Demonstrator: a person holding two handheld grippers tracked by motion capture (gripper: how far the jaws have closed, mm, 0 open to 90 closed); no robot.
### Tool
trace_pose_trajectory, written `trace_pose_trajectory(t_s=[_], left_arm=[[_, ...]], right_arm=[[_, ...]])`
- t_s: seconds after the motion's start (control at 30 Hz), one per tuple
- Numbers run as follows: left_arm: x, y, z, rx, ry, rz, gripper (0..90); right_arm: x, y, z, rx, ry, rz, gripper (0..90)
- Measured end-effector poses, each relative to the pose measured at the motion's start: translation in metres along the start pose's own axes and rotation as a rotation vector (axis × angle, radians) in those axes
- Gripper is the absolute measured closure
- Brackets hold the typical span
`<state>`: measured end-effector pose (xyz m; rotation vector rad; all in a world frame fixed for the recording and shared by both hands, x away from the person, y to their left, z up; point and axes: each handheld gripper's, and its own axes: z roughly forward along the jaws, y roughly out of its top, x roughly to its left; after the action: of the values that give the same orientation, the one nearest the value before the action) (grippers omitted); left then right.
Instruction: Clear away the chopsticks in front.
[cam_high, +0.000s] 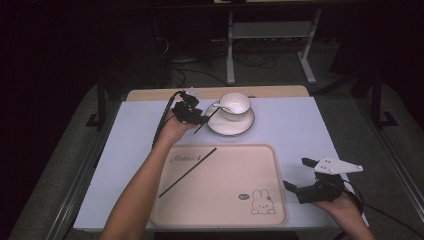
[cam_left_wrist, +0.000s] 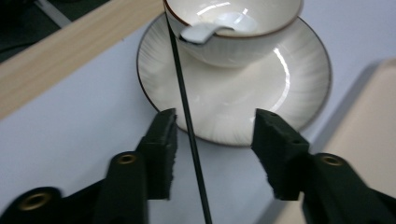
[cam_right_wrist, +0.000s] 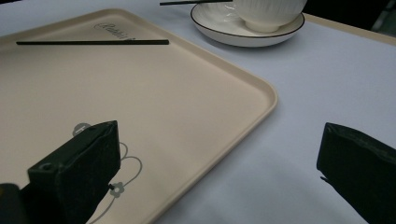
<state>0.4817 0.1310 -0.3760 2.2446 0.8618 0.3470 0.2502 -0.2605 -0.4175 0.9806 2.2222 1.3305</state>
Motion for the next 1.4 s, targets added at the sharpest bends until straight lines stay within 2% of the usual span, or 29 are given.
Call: trace_pose_trajectory(t_s=[0.2,0.4,0.57,0.63,0.73,0.97,1.07,1.23,1.4], left_arm=[[0.003,0.013,0.026,0.002,0.026,-0.039,68.4],[0.003,0.015,0.051,0.024,0.054,-0.059,70.4],[0.006,0.012,0.064,0.044,0.076,-0.069,72.7],[0.007,0.01,0.069,0.051,0.072,-0.079,74.9],[0.005,0.008,0.073,0.066,0.095,-0.048,77.3],[0.002,0.01,0.076,0.046,0.137,-0.032,83.8],[0.003,0.009,0.076,0.042,0.146,-0.051,85.1],[0.007,0.009,0.07,0.035,0.132,-0.079,85.7],[0.014,0.008,0.054,0.019,0.109,-0.121,85.7]], right_arm=[[0.0,0.0,0.001,0.003,0.004,0.002,0.0],[0.0,0.0,-0.001,-0.003,0.007,0.004,0.0],[0.0,0.0,0.0,-0.004,0.01,0.005,0.0],[0.0,0.0,0.0,-0.003,0.011,0.005,0.0],[-0.001,-0.001,-0.001,-0.01,0.014,0.007,0.0],[-0.001,-0.001,-0.001,-0.013,0.015,0.008,0.0],[-0.002,-0.001,-0.002,-0.014,0.016,0.008,0.0],[-0.002,-0.001,-0.002,-0.015,0.016,0.013,0.0],[-0.002,-0.001,-0.002,-0.016,0.016,0.013,0.0]])
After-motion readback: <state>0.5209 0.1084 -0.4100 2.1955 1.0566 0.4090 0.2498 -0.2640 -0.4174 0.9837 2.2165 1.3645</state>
